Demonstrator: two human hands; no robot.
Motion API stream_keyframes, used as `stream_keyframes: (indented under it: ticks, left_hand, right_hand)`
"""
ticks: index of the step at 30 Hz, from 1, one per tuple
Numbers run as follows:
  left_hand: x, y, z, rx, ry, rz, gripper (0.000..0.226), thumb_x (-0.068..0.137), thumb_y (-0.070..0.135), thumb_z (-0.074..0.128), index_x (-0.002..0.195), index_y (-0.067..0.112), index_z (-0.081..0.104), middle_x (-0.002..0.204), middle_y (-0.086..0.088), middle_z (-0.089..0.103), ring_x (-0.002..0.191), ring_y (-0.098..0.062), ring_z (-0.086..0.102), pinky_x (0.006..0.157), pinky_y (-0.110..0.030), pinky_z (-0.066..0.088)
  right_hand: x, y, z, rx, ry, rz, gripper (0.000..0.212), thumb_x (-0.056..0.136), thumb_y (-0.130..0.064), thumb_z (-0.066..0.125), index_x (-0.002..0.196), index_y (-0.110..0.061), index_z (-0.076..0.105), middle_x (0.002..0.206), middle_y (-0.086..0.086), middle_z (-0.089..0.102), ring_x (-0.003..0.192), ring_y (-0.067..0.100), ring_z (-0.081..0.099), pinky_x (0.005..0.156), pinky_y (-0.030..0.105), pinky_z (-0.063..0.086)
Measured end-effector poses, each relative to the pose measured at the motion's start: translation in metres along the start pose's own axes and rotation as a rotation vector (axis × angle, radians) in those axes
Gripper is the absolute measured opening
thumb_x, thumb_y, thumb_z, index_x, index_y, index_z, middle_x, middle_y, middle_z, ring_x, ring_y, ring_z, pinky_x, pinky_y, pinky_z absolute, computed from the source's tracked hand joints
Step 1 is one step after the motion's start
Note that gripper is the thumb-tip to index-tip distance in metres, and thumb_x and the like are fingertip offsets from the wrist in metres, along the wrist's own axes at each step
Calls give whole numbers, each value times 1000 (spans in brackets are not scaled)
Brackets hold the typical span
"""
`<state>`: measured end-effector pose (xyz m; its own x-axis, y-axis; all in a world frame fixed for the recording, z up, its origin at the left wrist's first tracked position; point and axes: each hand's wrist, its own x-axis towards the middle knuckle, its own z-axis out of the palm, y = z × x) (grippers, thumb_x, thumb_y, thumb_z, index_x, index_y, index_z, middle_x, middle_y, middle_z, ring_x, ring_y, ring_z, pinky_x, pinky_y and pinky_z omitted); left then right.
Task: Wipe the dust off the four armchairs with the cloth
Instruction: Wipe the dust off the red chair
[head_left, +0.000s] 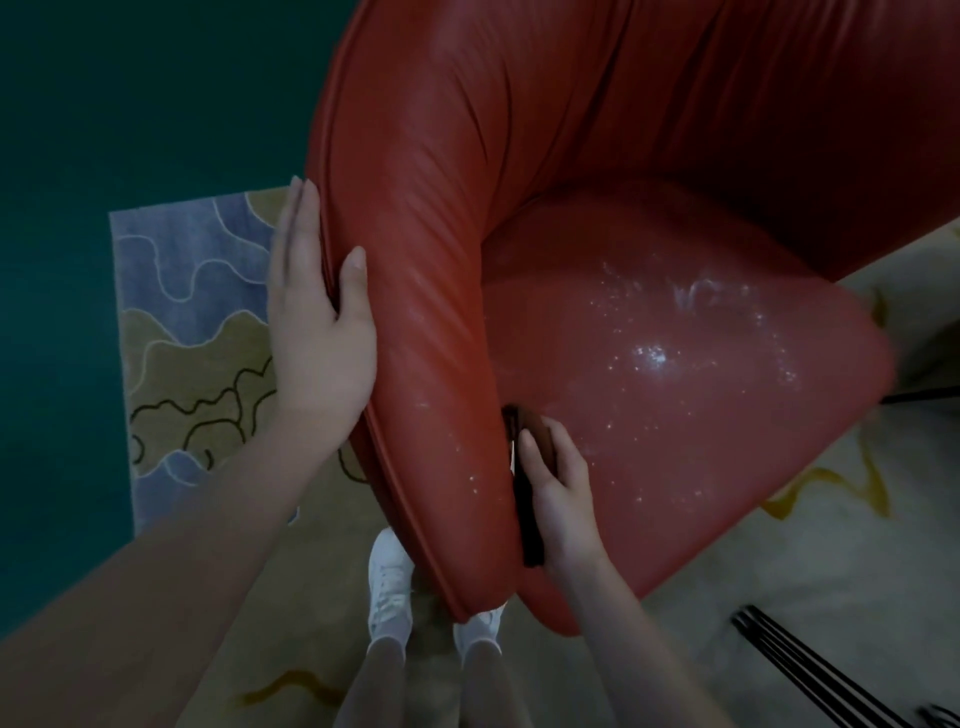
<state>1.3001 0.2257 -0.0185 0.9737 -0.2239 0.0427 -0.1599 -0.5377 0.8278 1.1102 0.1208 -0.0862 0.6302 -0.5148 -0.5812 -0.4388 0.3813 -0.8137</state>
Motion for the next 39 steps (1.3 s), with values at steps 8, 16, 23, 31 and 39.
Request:
stream_keyframes:
  ticks: [8,16,23,31,39]
  left_hand:
    - [0,0,1,-2,17,15,55,105,27,40,156,17,22,162,5,22,148,-6,18,119,-16,10]
    - [1,-1,0,-14,8,46,54,104,25,40,155,13,25,162,0,23,147,-7,17,118,-14,9]
    - [1,-1,0,-80,9,27,53,104,23,43,154,13,27,161,1,25,148,-8,20,123,-27,15]
    - [2,-3,0,-116,5,14,53,105,25,44,154,14,28,160,4,25,146,-5,20,122,-25,15]
    - [1,-1,0,-98,22,21,53,104,25,45,154,14,28,161,2,25,143,0,20,118,-15,14]
  right_hand:
    - [-19,-41,29,-251,139,-317,35,90,-45,51,112,-21,64,106,-3,65,102,10,61,91,30,48]
    - [-53,-51,51,-444,153,-584,27,92,-28,54,110,-11,64,108,-3,58,101,-6,55,87,6,39]
    - [-1,-83,53,-314,167,-579,20,91,-18,63,112,-19,60,107,-6,63,103,5,59,90,19,44]
    - [-21,-67,35,-525,-200,-851,22,89,-9,61,108,-2,69,111,6,63,112,10,58,98,22,42]
    - [21,-99,49,-476,-90,-843,17,88,-6,65,104,-1,68,105,2,62,102,7,58,93,18,42]
